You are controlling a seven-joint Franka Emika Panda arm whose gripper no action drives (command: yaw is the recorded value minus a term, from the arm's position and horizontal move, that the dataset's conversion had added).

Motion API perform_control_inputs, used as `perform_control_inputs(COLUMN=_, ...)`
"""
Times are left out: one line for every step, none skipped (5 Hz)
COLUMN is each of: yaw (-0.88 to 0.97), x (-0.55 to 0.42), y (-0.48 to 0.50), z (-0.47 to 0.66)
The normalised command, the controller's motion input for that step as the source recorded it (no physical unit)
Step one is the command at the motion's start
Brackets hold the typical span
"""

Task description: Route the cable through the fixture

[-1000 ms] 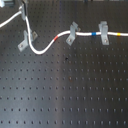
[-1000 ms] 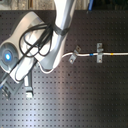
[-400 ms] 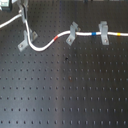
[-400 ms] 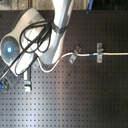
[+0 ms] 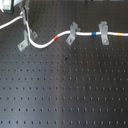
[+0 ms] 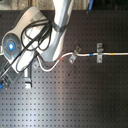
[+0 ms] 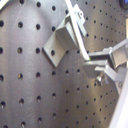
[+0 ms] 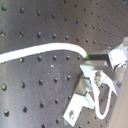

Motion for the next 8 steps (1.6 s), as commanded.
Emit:
perform_control_inputs(yaw=0.09, x=-0.263, y=0.129, z=0.06)
perform_control_inputs(yaw=0.15, x=-0.183, y=0.213, z=0.25)
perform_control_inputs(yaw=0.1, x=-0.151, y=0.197, z=0.51)
perform_control_inputs(yaw=0.04, x=0.051, y=0.228, z=0.34)
perform_control_inputs(yaw=0.06, x=0.073, y=0.156, z=0.12)
perform_control_inputs(yaw=0.08, x=0.185, y=0.139, z=0.0)
perform_control_inputs(yaw=0.24, x=0.337, y=0.246, z=-0.01)
perform_control_inputs(yaw=0.25, x=0.176, y=0.102, z=0.01)
